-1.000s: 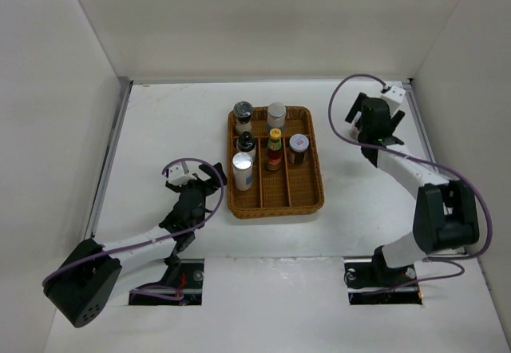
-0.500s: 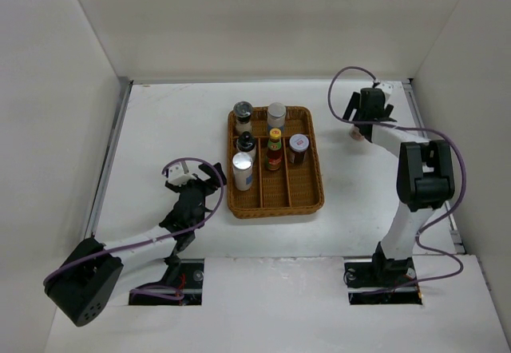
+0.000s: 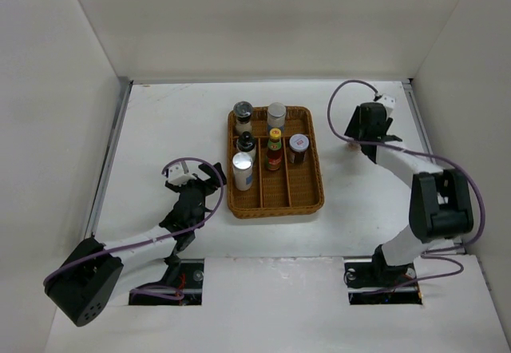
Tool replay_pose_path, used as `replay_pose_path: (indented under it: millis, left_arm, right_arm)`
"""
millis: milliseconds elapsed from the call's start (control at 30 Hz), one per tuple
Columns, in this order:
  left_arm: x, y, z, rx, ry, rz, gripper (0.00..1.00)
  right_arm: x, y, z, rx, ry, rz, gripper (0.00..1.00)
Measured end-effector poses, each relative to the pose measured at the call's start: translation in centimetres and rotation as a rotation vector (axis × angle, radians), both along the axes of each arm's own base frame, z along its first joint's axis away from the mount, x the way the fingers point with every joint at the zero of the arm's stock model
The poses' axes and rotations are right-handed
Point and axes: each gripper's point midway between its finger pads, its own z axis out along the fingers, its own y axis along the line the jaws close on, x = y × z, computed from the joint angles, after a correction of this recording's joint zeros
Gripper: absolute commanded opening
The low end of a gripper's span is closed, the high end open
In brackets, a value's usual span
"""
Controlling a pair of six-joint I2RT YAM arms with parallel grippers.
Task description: Organize the condiment bottles
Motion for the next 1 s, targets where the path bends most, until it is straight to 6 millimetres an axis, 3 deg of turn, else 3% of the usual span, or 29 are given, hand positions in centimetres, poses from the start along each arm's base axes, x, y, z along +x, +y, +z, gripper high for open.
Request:
replay_pose_path:
  millis: [100, 233, 400, 533, 633, 800, 1000]
  left_arm:
    - [0.0, -0.1, 0.0, -0.001, -0.001, -0.002, 1.00]
    - [0.0, 0.0, 0.6, -0.013, -0.018, -0.001, 1.00]
    - [-0.1, 0.2, 1.9, -0.042, -0.056, 0.005, 1.00]
    - [0.0, 0.6, 2.5, -0.055, -0.075, 0.020, 1.00]
    - [0.1, 1.0, 2.9, -0.063, -0.087, 0.035, 1.00]
    - [0.1, 1.5, 3.8, -0.084, -0.112, 0.052, 1.00]
    - [0.1, 1.7, 3.4, -0.089, -0.099, 0.062, 1.00]
  right_arm:
    - [-2.7, 2.7, 3.0, 0.000, -0.070, 0.056, 0.54]
    - [-6.6, 8.3, 7.2, 0.029, -0.189, 0.197, 0.55]
    - [-10.9, 15.5, 9.2, 0.075, -0.238, 0.394, 0.56]
    - [-12.9, 19.6, 8.0, 0.100, -0.203, 0.500, 0.56]
    - [-13.3, 21.0, 6.0, 0.087, -0.150, 0.529, 0.56]
    - [-14.0, 21.0, 2.1, 0.052, -0.066, 0.529, 0.56]
    - [-14.9, 20.6, -1.5, -0.009, 0.012, 0.523, 0.65]
